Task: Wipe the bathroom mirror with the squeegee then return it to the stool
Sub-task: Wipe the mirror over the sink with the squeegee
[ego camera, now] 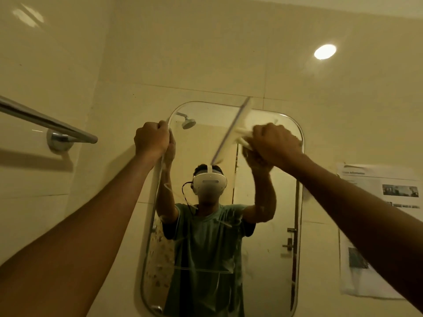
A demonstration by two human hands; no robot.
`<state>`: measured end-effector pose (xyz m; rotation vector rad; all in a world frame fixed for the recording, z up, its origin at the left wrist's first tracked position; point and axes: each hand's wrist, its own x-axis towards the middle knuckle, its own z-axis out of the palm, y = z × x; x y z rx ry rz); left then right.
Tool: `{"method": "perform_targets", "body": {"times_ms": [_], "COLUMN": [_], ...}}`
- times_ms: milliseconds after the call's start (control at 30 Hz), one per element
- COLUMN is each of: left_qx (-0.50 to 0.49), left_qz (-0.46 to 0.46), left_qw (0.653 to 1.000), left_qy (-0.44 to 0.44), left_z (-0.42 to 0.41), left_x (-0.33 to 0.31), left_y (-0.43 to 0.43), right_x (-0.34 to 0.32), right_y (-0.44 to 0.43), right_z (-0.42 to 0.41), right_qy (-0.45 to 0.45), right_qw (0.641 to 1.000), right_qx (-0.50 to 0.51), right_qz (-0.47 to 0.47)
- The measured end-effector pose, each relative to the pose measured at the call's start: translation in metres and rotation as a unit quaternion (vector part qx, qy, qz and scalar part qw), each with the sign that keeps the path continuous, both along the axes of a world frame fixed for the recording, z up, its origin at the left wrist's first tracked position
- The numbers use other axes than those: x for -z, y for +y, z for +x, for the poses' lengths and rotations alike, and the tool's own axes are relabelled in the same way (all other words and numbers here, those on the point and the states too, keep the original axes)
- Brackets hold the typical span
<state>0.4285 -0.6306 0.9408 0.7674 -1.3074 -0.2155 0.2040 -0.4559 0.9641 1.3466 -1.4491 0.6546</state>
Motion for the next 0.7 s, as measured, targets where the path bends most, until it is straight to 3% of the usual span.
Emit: {"method": "perform_targets", "body": {"times_ms": [200,300,500,600,700], "left_qx": [-0.014,-0.017,-0.017,-0.019,-0.015], "left_qz": [-0.022,-0.036,-0.053,-0.062,-0.067], "left_qw": [1.000,0.999,0.998,0.997,0.997], "left_qy": [-0.003,-0.006,-0.038,-0.038,-0.039], "left_z": [-0.003,-0.006,-0.001,-0.002,-0.003], "left_x": [0.005,0.008,0.009,0.010,0.012], "left_y": [0.005,0.007,-0.001,-0.006,-0.009], "right_x": [0.027,0.015,-0.014,0.005,0.047], "right_y": [0.046,0.043,0.020,0.012,0.008], "right_z": [-0.049,-0.029,0.017,0.018,0.010], "right_qy": [-0.210,-0.248,-0.285,-0.289,-0.345], "right_qw": [0.974,0.966,0.947,0.941,0.912], "right_qx": [0.003,0.013,-0.139,-0.162,-0.198], "right_qz": [-0.086,-0.071,-0.043,-0.072,-0.095]}}
